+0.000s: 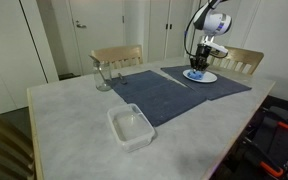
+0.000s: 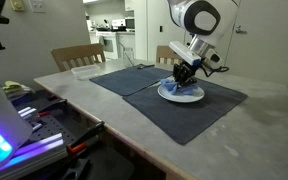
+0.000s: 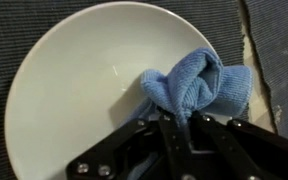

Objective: Use the towel to wipe the plate, then put it on the table then repeat two more times

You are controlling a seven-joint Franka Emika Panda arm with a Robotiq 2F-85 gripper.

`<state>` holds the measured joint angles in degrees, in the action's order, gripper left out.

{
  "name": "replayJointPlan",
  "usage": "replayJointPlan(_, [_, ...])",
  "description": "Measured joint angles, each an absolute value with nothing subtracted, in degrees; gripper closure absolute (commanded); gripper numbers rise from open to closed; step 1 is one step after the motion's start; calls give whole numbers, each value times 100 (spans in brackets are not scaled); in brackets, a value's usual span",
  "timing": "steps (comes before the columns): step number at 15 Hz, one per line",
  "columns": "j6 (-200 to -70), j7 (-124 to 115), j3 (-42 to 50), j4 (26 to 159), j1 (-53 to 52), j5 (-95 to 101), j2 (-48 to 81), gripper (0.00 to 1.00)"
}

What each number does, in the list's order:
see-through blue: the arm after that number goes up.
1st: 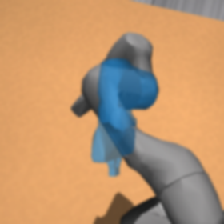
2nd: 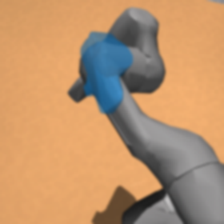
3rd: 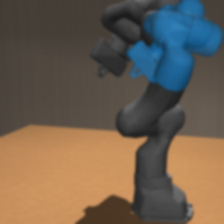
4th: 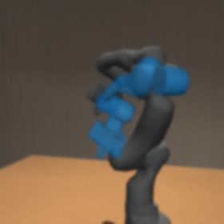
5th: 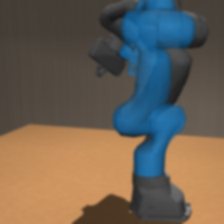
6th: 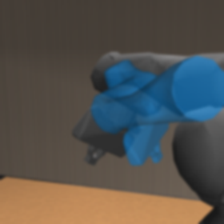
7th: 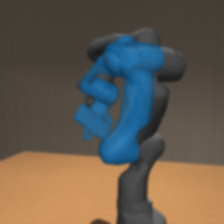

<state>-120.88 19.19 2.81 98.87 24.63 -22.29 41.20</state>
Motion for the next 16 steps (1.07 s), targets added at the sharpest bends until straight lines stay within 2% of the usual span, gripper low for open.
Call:
replayJointPlan(8, [-12220, 2177, 180, 9922, 2516, -2466, 4122, 96])
replayJointPlan(16, [-12220, 1531, 504, 9830, 1964, -1065, 4098, 96])
